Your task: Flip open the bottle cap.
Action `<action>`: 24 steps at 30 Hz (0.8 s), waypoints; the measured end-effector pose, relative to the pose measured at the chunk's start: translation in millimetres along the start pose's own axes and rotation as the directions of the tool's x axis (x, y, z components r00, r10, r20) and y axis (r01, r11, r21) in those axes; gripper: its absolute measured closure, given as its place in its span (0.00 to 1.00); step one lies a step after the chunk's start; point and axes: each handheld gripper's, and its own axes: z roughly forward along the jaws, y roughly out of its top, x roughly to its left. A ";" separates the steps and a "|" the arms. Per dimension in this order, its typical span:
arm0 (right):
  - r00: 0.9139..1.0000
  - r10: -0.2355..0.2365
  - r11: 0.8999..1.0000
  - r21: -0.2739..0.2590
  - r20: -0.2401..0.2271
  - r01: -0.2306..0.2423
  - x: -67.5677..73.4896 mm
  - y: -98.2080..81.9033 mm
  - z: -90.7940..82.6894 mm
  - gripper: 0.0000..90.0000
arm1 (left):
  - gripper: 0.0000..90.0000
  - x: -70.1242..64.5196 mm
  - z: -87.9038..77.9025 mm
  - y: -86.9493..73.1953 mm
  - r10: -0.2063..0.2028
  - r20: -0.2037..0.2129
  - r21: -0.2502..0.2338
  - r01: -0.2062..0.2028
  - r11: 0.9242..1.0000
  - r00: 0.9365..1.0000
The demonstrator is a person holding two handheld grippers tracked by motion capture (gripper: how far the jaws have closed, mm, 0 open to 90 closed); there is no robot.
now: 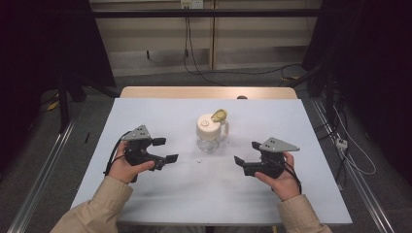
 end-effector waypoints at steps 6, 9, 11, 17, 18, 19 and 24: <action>1.000 -0.007 1.000 0.008 0.006 0.007 1.5 -9.4 -6.8 0.15 | 0.14 0.0 -4.4 -12.5 -0.007 -0.018 0.011 0.007 1.000 1.000; 1.000 -0.018 1.000 0.026 0.010 0.017 1.9 -13.5 -9.6 0.15 | 0.13 -2.4 -6.3 -15.9 0.003 -0.016 0.010 -0.003 1.000 1.000; 1.000 -0.016 1.000 0.026 0.012 0.016 1.3 -15.7 -12.3 0.15 | 0.13 -3.3 -8.1 -17.9 -0.003 -0.015 -0.004 0.003 1.000 1.000; 1.000 -0.003 1.000 0.027 0.024 0.002 -2.2 -20.9 -19.5 0.15 | 0.12 -3.4 -11.9 -26.5 -0.018 -0.019 -0.012 0.017 1.000 1.000; 1.000 -0.002 1.000 0.025 0.024 0.001 -3.2 -21.9 -21.4 0.15 | 0.12 -3.4 -13.1 -27.9 -0.018 -0.018 -0.015 0.018 1.000 1.000; 1.000 0.002 1.000 0.025 0.025 -0.003 -3.8 -22.8 -22.8 0.15 | 0.12 -3.5 -14.6 -29.4 -0.021 -0.018 -0.018 0.021 1.000 1.000; 0.999 0.008 0.999 0.031 0.034 -0.009 -7.5 -28.6 -28.3 0.15 | 0.12 -1.5 -23.8 -37.0 -0.032 -0.032 -0.021 0.032 0.999 0.999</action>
